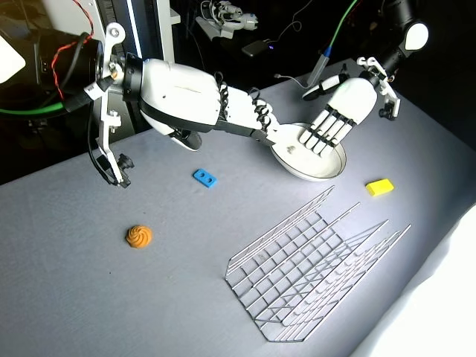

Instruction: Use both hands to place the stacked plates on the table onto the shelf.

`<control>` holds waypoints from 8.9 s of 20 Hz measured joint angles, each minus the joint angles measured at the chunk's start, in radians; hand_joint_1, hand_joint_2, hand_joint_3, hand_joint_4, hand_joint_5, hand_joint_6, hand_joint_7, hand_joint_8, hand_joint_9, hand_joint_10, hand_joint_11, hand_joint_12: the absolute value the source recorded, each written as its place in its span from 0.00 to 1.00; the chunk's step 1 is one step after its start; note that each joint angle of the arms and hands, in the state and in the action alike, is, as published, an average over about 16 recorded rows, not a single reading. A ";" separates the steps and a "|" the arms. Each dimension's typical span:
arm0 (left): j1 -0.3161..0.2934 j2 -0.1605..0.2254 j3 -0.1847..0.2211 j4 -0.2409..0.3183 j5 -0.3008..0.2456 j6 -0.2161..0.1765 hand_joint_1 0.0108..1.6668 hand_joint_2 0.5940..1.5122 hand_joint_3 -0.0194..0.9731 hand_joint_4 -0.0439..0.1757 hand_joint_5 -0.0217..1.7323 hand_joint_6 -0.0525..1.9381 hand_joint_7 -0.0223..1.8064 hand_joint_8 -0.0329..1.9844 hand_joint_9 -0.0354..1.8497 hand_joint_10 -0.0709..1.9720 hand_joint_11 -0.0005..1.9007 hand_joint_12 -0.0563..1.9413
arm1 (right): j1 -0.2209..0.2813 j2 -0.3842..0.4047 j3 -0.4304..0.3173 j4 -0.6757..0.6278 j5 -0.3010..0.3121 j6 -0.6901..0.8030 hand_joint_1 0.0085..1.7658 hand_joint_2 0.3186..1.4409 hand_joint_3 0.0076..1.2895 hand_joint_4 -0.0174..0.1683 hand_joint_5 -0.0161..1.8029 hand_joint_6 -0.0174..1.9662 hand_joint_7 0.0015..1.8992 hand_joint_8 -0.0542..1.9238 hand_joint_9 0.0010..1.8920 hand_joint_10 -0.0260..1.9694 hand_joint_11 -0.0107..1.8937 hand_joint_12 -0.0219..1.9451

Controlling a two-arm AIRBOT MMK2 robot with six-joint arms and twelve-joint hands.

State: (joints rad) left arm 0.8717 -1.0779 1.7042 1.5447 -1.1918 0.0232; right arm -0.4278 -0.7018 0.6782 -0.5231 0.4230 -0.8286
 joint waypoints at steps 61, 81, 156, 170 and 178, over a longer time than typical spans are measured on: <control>-0.203 0.047 0.021 0.021 0.008 -0.171 0.00 0.51 0.04 0.21 0.02 0.03 0.02 0.01 0.03 0.04 0.01 0.02 | 0.124 -0.683 0.438 0.022 -0.248 -0.163 0.61 0.56 0.01 0.12 0.51 0.21 0.52 0.26 0.63 0.02 0.47 0.53; -0.477 0.261 0.039 0.210 -0.005 -0.303 0.00 0.52 0.04 0.19 0.02 0.03 0.02 0.01 0.03 0.04 0.01 0.02 | 0.327 -0.551 0.334 0.160 -0.351 -0.159 0.67 0.57 0.01 0.26 0.55 0.46 0.57 0.43 0.70 0.01 0.46 0.54; -0.191 0.123 -0.049 0.183 0.114 -0.190 0.00 0.56 0.04 0.19 0.02 0.03 0.02 0.01 0.03 0.04 0.01 0.02 | 0.448 -0.434 0.685 1.077 -0.484 -0.153 0.69 0.58 0.01 0.20 0.57 0.43 0.60 0.36 0.70 0.01 0.45 0.55; -0.147 0.107 -0.036 0.165 0.154 -0.182 0.00 0.57 0.04 0.19 0.02 0.03 0.02 0.01 0.03 0.04 0.01 0.02 | 0.391 -0.482 0.746 1.076 -0.484 -0.135 0.69 0.58 0.01 0.18 0.56 0.44 0.60 0.36 0.70 0.01 0.46 0.55; -0.139 0.107 -0.033 0.163 0.159 -0.180 0.00 0.56 0.04 0.19 0.02 0.03 0.02 0.01 0.02 0.04 0.01 0.02 | 0.345 -0.510 0.793 1.079 -0.465 -0.099 0.69 0.59 0.01 0.14 0.54 0.48 0.58 0.41 0.69 0.01 0.46 0.54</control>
State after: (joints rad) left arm 0.7324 -0.9706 1.6713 1.7074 -1.0330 -0.1572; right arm -0.0827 -1.2117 1.4713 0.5557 -0.0416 -0.9279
